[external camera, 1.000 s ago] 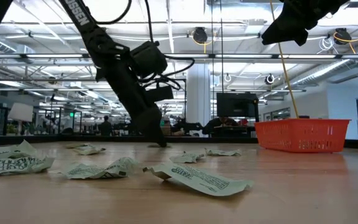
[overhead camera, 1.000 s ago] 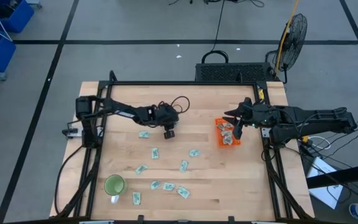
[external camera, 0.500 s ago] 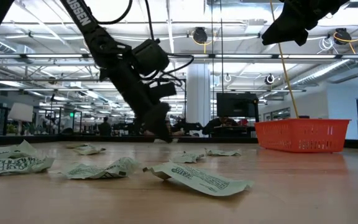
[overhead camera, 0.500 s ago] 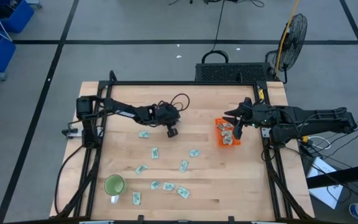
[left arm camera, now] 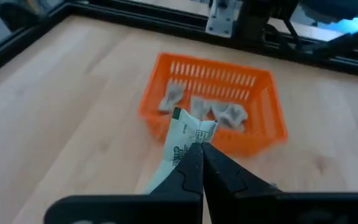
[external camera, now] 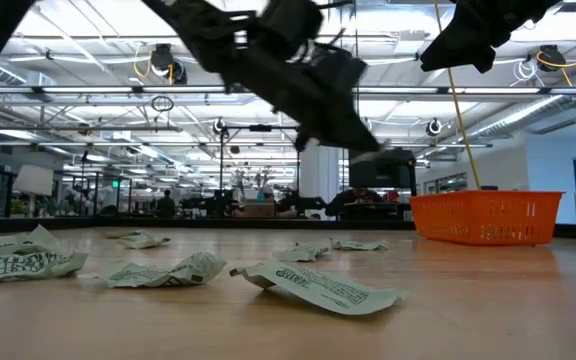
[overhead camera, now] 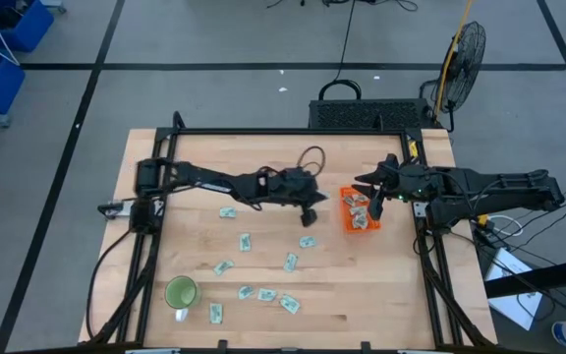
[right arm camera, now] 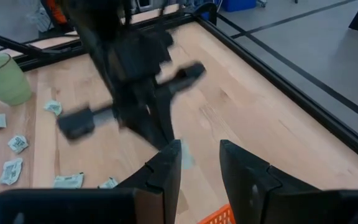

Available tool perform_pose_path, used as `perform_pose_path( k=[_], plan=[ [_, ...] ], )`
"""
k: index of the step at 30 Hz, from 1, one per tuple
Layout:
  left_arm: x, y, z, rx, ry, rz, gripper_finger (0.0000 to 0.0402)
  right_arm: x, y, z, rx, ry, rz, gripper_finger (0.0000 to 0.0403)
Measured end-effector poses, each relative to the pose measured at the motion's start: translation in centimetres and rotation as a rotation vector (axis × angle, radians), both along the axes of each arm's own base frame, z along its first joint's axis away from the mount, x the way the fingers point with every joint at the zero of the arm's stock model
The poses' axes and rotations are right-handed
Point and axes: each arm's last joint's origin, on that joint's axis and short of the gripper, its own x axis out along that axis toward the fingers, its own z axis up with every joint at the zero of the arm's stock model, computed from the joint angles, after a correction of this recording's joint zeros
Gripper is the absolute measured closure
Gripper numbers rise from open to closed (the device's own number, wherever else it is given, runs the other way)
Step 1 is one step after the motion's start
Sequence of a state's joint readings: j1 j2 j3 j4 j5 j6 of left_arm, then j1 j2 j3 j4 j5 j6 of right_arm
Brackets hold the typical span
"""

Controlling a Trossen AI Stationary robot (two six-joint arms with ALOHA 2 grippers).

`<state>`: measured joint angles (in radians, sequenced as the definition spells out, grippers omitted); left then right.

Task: Pick and place Stevia / Truvia into bins
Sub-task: Put the stevia packet into the orange basket

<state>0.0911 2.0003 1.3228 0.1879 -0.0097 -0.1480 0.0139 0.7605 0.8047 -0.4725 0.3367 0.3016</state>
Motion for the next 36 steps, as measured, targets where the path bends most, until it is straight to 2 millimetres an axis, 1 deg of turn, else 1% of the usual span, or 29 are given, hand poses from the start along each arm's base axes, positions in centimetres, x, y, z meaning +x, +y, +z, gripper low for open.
perform_pose_path(
  k=[2,4,8,11,14,18,22,29,36],
  plan=[
    [1.9,-0.6,-0.2,0.026,-0.009,-0.028,0.0398,0.0,0.0,0.1,0.000,-0.007,0.000,0.0300],
    [3.7,-1.2,-0.1,0.047,-0.036,-0.054,0.0399,0.0,0.0,0.1,-0.003,-0.010,0.003,0.0300],
    [6.7,-2.1,0.2,0.063,-0.076,-0.082,0.0398,0.1,0.0,0.3,-0.028,-0.021,0.016,0.0300],
    [8.3,-2.2,-0.9,0.069,-0.074,-0.089,0.0399,0.2,0.0,0.3,-0.030,-0.023,0.018,0.0300],
    [9.2,-2.2,-2.7,0.048,-0.048,-0.082,0.0397,0.2,0.0,0.3,-0.007,-0.032,0.006,0.0300],
    [9.6,-1.8,-5.2,0.033,0.001,-0.075,0.0399,0.1,0.0,0.3,0.005,-0.034,0.008,0.0300],
    [9.6,-1.4,-5.0,0.033,-0.003,-0.065,0.0393,0.2,0.2,0.3,0.025,-0.036,0.046,0.0300],
    [9.5,-0.5,-5.2,0.034,0.019,-0.055,0.0396,0.2,0.2,0.3,0.024,-0.034,0.050,0.0300],
    [9.3,0.3,-5.4,0.034,0.044,-0.041,0.0343,0.2,0.2,0.3,0.024,-0.033,0.050,0.0300]
  ],
)
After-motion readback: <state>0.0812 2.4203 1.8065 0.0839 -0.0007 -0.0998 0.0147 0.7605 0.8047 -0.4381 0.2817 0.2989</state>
